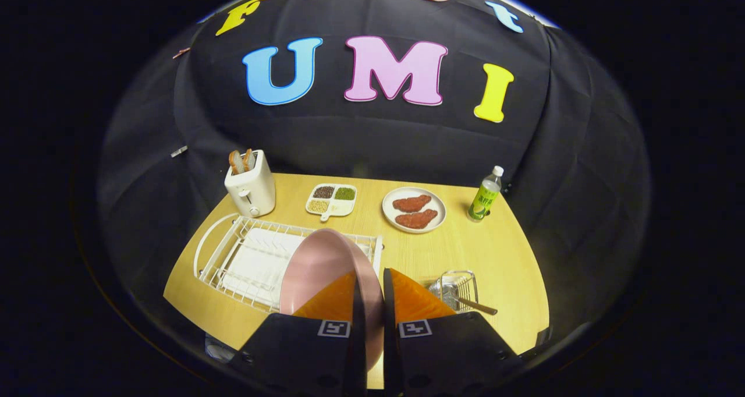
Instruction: Take the plate from the dish rack, then take the spoon from the basket and place it into the plate.
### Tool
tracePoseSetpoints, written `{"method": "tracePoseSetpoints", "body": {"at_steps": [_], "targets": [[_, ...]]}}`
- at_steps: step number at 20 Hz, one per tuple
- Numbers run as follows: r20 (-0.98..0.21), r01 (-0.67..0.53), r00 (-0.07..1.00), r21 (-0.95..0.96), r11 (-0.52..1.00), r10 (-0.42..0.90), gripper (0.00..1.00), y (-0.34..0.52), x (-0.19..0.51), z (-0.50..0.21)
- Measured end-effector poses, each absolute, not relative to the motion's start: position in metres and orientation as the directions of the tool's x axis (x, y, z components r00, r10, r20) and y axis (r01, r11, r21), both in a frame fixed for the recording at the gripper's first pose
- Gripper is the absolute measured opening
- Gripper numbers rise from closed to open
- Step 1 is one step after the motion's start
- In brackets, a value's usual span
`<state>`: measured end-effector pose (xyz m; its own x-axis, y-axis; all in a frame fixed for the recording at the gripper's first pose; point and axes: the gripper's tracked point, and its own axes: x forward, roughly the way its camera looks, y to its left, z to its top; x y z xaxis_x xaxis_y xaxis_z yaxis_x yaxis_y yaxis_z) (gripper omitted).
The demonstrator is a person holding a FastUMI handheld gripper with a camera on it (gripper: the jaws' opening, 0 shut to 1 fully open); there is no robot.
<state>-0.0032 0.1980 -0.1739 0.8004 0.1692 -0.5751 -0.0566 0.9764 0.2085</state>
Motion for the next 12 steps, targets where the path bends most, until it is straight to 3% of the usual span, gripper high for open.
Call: {"method": "tracePoseSetpoints", "body": {"at_steps": [12], "targets": [[-0.7,0.049,0.632,0.465,0.884,0.333,0.15,0.2,-0.109,-0.296]]}}
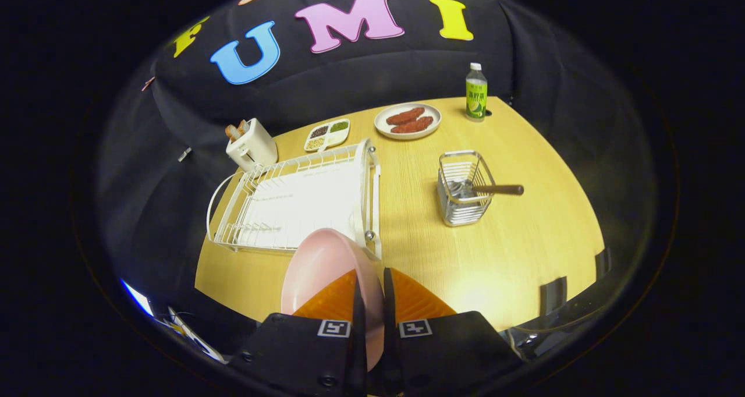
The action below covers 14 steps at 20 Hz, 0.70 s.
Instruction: Take the plate from the dish rack, then take the spoon from the basket and place it into the plate.
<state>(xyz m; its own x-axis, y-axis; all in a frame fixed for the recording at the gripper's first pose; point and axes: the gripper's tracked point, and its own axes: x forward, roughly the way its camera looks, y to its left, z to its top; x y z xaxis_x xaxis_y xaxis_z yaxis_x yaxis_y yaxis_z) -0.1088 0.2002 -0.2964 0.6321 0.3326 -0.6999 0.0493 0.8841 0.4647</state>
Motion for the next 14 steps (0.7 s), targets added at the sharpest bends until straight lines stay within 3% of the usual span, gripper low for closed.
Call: {"method": "tracePoseSetpoints", "body": {"at_steps": [14], "targets": [[-0.732,0.163,0.545,0.572,0.804,0.41,0.15,0.239,-0.103,-0.393]]}}
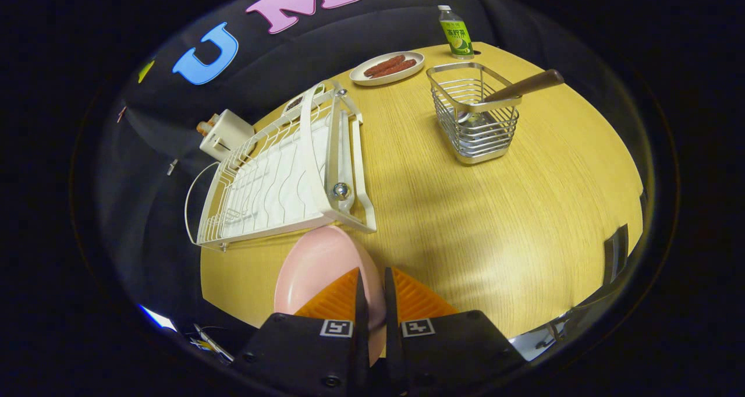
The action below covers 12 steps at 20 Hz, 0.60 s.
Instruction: Take the plate from the dish rack, then take the spoon from the basket and place it into the plate.
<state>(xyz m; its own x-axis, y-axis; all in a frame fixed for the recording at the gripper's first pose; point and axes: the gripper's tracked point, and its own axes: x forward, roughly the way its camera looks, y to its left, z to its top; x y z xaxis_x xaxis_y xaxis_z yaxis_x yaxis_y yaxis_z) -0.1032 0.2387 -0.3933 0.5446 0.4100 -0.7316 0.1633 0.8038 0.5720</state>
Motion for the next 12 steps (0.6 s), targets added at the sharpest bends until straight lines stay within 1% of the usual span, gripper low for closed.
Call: {"method": "tracePoseSetpoints", "body": {"at_steps": [2,4,5,6,7,9,11,12], "targets": [[-0.745,0.166,0.538,0.551,0.818,0.393,0.16,0.239,-0.103,-0.399],[-0.785,0.152,0.514,0.48,0.864,0.346,0.19,0.233,-0.106,-0.41],[-0.793,0.143,0.507,0.463,0.875,0.337,0.16,0.234,-0.108,-0.416],[-0.79,0.141,0.504,0.475,0.869,0.35,0.15,0.237,-0.11,-0.413],[-0.785,0.143,0.504,0.488,0.861,0.361,0.18,0.24,-0.109,-0.411],[-0.785,0.134,0.507,0.48,0.867,0.356,0.35,0.24,-0.109,-0.41],[-0.784,0.127,0.514,0.471,0.873,0.348,0.44,0.237,-0.108,-0.407],[-0.78,0.13,0.52,0.474,0.871,0.347,0.54,0.236,-0.107,-0.405]]}}
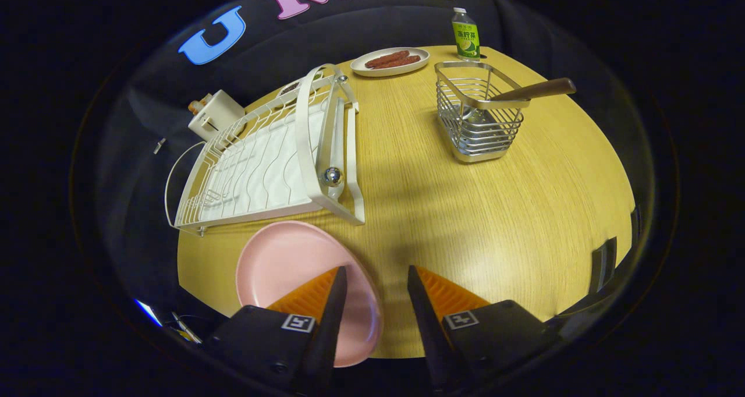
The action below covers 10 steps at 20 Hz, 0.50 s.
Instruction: Take the plate from the dish rack, then take the spoon from the basket and place it into the plate.
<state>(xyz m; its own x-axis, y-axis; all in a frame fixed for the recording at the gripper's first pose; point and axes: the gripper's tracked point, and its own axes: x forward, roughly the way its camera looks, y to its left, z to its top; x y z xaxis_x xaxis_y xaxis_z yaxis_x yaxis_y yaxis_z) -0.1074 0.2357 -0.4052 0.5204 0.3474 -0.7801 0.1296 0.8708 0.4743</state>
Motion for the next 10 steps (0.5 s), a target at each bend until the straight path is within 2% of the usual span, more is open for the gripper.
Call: {"method": "tracePoseSetpoints", "body": {"at_steps": [2,4,7,10], "targets": [[-0.771,0.129,0.536,0.479,0.868,0.345,0.73,0.231,-0.104,-0.399],[-0.749,0.119,0.567,0.485,0.866,0.342,0.82,0.223,-0.1,-0.385],[-0.666,0.07,0.655,0.522,0.85,0.356,0.87,0.211,-0.086,-0.348],[-0.569,0.01,0.747,0.526,0.85,0.344,0.88,0.188,-0.07,-0.302]]}}
